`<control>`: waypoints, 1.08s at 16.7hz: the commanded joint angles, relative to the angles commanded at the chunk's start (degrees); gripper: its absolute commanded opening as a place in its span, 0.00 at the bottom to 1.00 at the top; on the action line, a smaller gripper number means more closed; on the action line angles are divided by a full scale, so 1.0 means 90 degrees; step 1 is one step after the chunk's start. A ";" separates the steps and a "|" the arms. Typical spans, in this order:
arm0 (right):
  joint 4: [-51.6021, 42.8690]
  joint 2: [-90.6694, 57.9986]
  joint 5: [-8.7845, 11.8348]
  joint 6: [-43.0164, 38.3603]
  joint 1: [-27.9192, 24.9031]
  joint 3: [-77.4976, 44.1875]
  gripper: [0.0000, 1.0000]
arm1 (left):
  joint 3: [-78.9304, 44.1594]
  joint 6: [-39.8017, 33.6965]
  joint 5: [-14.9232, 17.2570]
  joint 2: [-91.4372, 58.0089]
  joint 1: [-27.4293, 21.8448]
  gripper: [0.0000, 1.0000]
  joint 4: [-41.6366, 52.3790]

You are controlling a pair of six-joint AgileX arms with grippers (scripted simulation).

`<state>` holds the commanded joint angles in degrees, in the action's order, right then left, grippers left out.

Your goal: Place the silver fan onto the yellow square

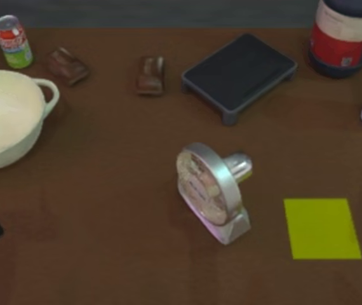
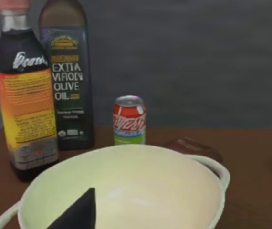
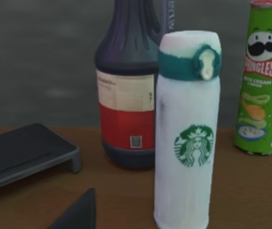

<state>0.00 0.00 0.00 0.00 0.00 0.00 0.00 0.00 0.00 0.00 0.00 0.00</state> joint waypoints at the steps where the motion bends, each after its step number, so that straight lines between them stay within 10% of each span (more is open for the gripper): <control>1: 0.0000 0.0000 0.0000 0.0000 0.0000 0.0000 1.00 | 0.0000 0.0000 0.0000 0.0000 0.0000 1.00 0.0000; 9: -0.1638 -0.1839 -0.0019 -0.0086 -0.0724 -0.1760 1.00 | 0.0000 0.0000 0.0000 0.0000 0.0000 1.00 0.0000; 18: -0.5561 -0.7684 -0.0025 -0.0493 -0.2635 -0.7749 1.00 | 0.0000 0.0000 0.0000 0.0000 0.0000 1.00 0.0000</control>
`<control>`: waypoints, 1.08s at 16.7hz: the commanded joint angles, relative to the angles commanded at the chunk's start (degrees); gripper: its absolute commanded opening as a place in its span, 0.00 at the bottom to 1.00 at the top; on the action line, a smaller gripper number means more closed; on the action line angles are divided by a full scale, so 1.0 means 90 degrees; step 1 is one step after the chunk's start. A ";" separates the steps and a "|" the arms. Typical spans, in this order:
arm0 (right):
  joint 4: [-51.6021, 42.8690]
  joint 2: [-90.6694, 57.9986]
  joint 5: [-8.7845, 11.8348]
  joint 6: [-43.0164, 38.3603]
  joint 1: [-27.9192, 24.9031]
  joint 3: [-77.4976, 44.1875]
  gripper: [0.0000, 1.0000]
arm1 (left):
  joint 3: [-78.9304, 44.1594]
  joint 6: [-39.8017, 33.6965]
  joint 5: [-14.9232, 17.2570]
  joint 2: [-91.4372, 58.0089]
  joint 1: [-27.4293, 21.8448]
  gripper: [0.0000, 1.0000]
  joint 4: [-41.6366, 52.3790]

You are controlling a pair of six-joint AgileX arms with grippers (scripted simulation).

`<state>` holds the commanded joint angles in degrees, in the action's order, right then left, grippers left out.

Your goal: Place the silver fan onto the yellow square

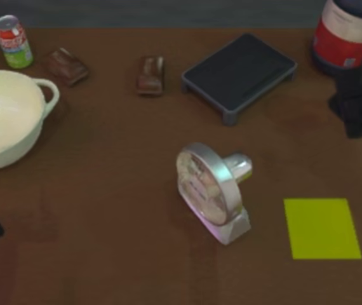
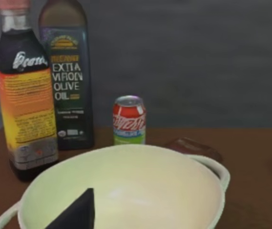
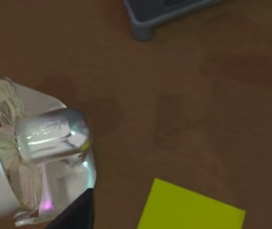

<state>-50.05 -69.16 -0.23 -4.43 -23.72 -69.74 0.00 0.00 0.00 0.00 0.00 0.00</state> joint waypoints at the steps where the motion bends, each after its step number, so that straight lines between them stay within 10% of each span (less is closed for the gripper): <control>1: -0.0434 -0.0691 0.0002 -0.0048 -0.0222 -0.0735 1.00 | 0.0000 0.0000 0.0000 0.0000 0.0000 1.00 0.0000; 10: -0.3764 -0.5578 0.0001 -0.0359 -0.1825 -0.5712 1.00 | 0.0000 0.0000 0.0000 0.0000 0.0000 1.00 0.0000; 18: -0.4528 -0.6527 0.0000 -0.0418 -0.2159 -0.6545 1.00 | 0.0000 0.0000 0.0000 0.0000 0.0000 1.00 0.0000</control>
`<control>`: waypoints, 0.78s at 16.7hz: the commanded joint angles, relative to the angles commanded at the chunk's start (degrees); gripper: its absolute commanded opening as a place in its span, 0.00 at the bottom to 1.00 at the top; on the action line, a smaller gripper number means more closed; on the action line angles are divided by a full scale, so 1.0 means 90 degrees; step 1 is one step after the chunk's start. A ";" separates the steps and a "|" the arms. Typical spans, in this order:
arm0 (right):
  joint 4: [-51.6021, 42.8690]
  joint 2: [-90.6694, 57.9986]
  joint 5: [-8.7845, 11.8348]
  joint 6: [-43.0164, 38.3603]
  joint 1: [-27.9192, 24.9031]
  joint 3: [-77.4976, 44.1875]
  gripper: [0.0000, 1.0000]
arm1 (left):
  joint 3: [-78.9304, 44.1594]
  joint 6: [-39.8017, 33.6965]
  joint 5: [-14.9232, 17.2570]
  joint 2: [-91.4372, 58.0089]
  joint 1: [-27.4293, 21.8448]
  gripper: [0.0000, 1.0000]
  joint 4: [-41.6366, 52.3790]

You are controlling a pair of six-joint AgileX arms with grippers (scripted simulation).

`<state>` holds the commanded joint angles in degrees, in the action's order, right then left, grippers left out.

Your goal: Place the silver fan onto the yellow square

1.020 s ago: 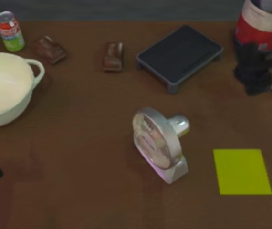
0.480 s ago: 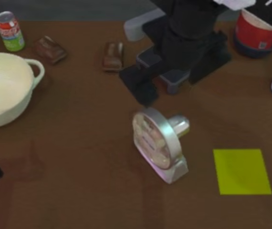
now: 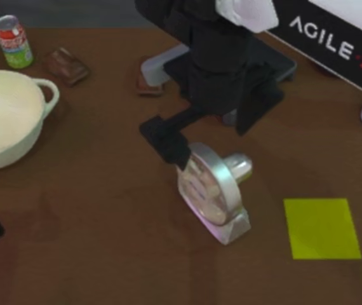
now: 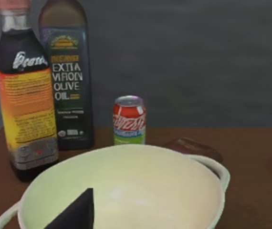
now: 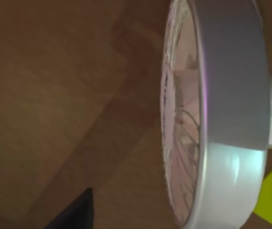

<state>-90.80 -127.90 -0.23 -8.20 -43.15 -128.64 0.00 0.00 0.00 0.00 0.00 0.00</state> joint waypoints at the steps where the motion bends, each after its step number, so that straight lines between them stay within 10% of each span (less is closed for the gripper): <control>1: 0.0000 0.0000 0.0000 0.0000 0.0000 0.0000 1.00 | 0.0000 0.0000 0.0000 0.0000 0.0000 1.00 0.0000; 13: 0.1424 0.0240 0.0002 -0.0008 -0.0011 0.1664 1.00 | 0.0000 0.0000 0.0000 0.0000 0.0000 1.00 0.0000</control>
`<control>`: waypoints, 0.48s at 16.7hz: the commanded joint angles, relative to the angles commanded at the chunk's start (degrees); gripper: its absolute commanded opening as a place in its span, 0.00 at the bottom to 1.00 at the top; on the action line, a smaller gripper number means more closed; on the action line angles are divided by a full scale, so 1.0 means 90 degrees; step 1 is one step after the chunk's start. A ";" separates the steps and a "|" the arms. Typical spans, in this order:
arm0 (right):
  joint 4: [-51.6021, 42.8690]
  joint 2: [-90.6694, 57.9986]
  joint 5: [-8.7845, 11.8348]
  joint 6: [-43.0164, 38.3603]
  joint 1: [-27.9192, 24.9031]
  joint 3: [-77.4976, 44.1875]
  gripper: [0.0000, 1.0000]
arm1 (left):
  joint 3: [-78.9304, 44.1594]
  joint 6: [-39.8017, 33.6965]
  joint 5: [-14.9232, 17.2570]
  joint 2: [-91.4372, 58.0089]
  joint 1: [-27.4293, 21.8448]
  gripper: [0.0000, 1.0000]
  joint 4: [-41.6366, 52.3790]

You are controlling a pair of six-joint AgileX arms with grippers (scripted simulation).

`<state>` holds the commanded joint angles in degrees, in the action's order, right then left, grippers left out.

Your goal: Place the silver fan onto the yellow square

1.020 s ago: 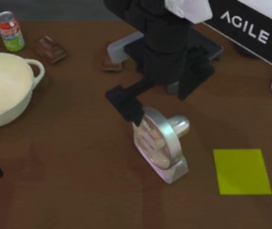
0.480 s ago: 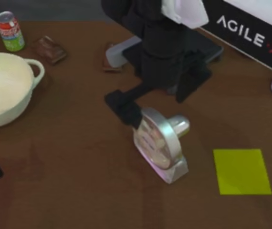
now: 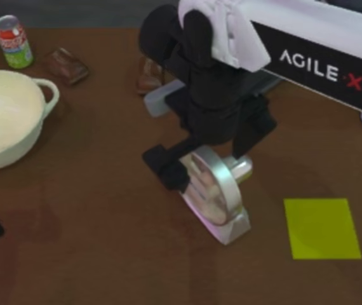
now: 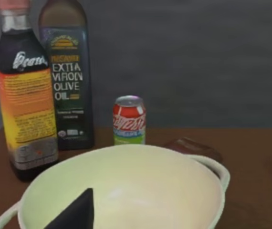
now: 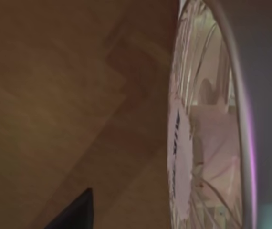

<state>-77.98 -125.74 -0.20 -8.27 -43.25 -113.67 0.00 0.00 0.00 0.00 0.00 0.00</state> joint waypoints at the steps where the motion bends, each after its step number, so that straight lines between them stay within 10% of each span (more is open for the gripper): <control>1: 0.0000 0.0000 0.0000 0.0000 0.0000 0.0000 1.00 | 0.0000 0.0000 0.0000 0.0000 0.0000 1.00 0.0000; 8: 0.0000 0.0000 0.0000 0.0000 0.0000 0.0000 0.55 | 0.0000 0.0000 0.0000 0.0000 0.0000 1.00 0.0000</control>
<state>-77.98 -125.74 -0.20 -8.27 -43.25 -113.67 0.00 0.00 0.00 0.00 0.00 0.00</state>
